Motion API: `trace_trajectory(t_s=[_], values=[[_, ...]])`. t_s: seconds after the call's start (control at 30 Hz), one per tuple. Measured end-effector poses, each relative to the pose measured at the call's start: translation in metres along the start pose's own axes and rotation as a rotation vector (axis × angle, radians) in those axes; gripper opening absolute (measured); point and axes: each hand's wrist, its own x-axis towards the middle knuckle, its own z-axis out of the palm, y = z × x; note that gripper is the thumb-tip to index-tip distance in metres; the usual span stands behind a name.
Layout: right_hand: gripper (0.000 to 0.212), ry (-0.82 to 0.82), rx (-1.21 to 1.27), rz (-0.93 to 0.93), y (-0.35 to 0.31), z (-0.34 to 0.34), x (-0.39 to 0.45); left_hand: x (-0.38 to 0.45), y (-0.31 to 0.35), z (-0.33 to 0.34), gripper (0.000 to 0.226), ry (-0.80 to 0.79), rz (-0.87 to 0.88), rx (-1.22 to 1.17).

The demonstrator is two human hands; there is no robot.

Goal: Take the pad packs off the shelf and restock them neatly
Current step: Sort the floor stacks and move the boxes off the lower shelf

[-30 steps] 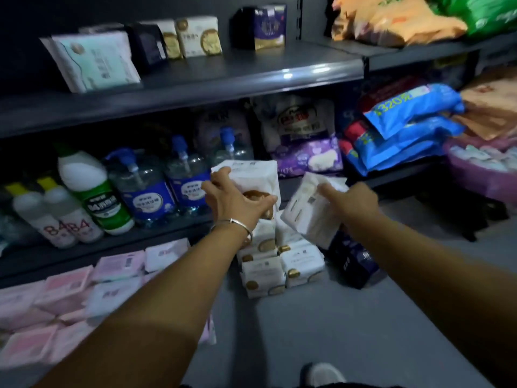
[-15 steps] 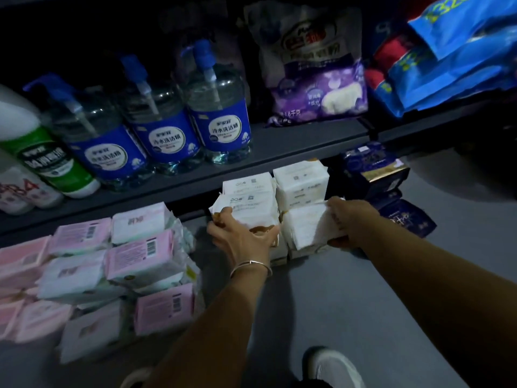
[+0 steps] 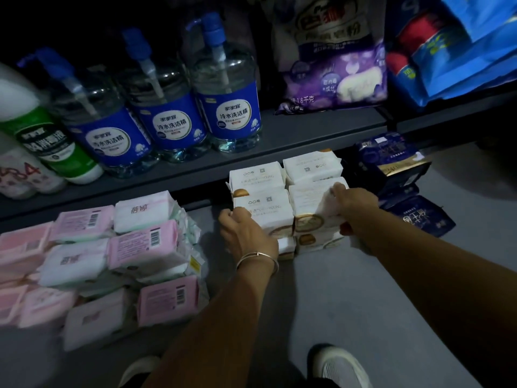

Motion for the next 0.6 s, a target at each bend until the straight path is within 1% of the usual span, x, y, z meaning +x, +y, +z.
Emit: trace_trajectory(t_s=[0.07, 0.1, 0.17, 0.23, 0.3, 0.37, 0.43, 0.47, 0.53, 0.6], values=[[0.048, 0.169, -0.179, -0.090, -0.012, -0.007, -0.011, 0.003, 0.007, -0.014, 0.061, -0.012, -0.002, 0.049], [0.049, 0.219, -0.229, -0.120, -0.022, -0.011, -0.020, 0.004, 0.011, -0.022, 0.061, -0.020, 0.012, 0.063], [0.046, 0.263, -0.349, -0.233, -0.043, -0.016, -0.039, 0.010, 0.022, -0.041, 0.056, -0.039, 0.048, 0.071], [0.039, 0.249, -0.438, -0.371, -0.069, -0.021, -0.058, 0.018, 0.035, -0.067, 0.047, -0.042, 0.097, 0.062], [0.032, 0.259, -0.450, -0.502, -0.101, -0.026, -0.081, 0.030, 0.052, -0.098, 0.039, -0.036, 0.194, 0.040], [0.025, 0.264, -0.437, -0.598, -0.138, -0.033, -0.103, 0.045, 0.072, -0.137, 0.028, -0.029, 0.320, -0.030], [0.023, 0.302, -0.424, -0.684, -0.180, -0.043, -0.128, 0.061, 0.095, -0.182, 0.010, -0.010, 0.431, -0.140], [0.023, 0.329, -0.409, -0.727, -0.200, -0.049, -0.140, 0.067, 0.105, -0.206, 0.007, 0.011, 0.487, -0.166], [0.025, 0.380, -0.367, -0.792, -0.236, -0.061, -0.163, 0.080, 0.123, -0.250, 0.016, 0.090, 0.583, -0.183], [0.026, 0.428, -0.335, -0.857, -0.269, -0.074, -0.177, 0.096, 0.139, -0.288, 0.019, 0.169, 0.645, -0.201]])
